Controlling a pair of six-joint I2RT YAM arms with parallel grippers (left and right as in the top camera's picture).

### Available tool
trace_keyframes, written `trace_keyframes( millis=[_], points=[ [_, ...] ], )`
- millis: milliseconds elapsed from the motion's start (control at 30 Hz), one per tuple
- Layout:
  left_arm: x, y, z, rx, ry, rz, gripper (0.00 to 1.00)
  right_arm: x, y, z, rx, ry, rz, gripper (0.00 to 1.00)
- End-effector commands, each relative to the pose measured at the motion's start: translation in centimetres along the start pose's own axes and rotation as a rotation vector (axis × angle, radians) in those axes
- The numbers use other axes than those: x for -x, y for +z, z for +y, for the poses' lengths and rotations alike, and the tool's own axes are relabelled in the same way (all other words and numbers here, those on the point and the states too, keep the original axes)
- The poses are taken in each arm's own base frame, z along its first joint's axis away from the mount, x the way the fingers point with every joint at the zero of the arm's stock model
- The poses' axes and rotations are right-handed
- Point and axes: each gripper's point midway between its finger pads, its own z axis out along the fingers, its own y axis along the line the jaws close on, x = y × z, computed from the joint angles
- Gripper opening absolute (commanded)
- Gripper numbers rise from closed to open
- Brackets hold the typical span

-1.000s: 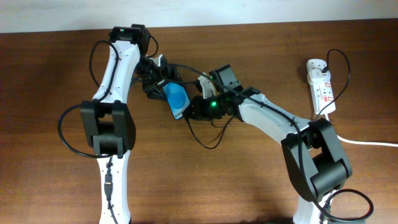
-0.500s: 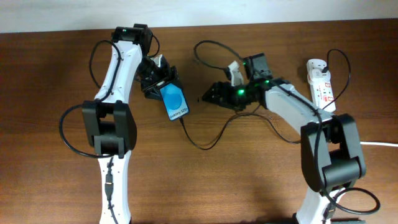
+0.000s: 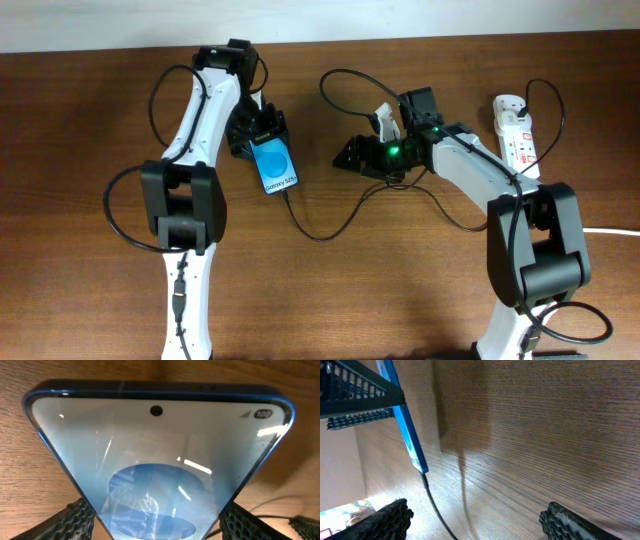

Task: Plug charger to phone and switch on socket
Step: 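Release the plug and pull the right gripper away from the phone, then lower the plugged-in phone flat onto the table with the left gripper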

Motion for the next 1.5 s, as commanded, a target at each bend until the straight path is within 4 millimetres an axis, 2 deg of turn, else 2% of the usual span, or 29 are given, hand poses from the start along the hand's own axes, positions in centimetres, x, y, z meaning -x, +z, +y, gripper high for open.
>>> trace_keyframes(
  millis=[0,167,367,533,800,967,1067,1167,1267,1367,1467],
  points=[
    [0.6,1.4,1.0,0.050,-0.062,-0.009,0.00,0.5,0.0,0.2,-0.005,-0.024,-0.010,0.89],
    [1.3,3.0,1.3,0.042,-0.059,-0.023,0.00,0.5,0.0,0.2,-0.005,-0.024,-0.010,0.90],
    [1.8,3.0,1.1,0.034,-0.054,-0.040,0.00,0.5,0.0,0.2,-0.005,-0.024,-0.010,0.91],
    [1.8,3.0,1.1,0.034,-0.054,-0.041,0.11,0.5,0.0,0.2,-0.005,-0.024,-0.010,0.92],
    [2.8,3.2,0.7,0.020,-0.042,-0.080,0.13,0.4,0.0,0.1,-0.007,-0.037,-0.004,0.92],
    [2.8,5.5,1.5,0.038,-0.054,-0.038,0.10,0.3,0.0,0.1,-0.008,-0.036,-0.002,0.92],
    [2.8,5.7,1.6,0.040,-0.056,-0.034,0.11,0.3,0.0,0.1,-0.008,-0.036,-0.002,0.92],
    [2.7,5.7,1.5,0.038,-0.056,-0.032,0.25,0.3,0.0,0.1,-0.008,-0.040,-0.002,0.92],
    [2.7,5.7,1.5,0.037,-0.056,-0.031,0.33,0.3,0.0,0.1,-0.008,-0.040,-0.002,0.93],
    [2.7,5.7,1.4,0.031,-0.056,-0.028,0.49,0.2,0.0,0.1,-0.009,-0.037,0.000,0.93],
    [2.7,5.7,1.4,0.031,-0.056,-0.028,0.59,0.2,0.0,0.1,-0.010,-0.047,0.003,0.93]
  ],
)
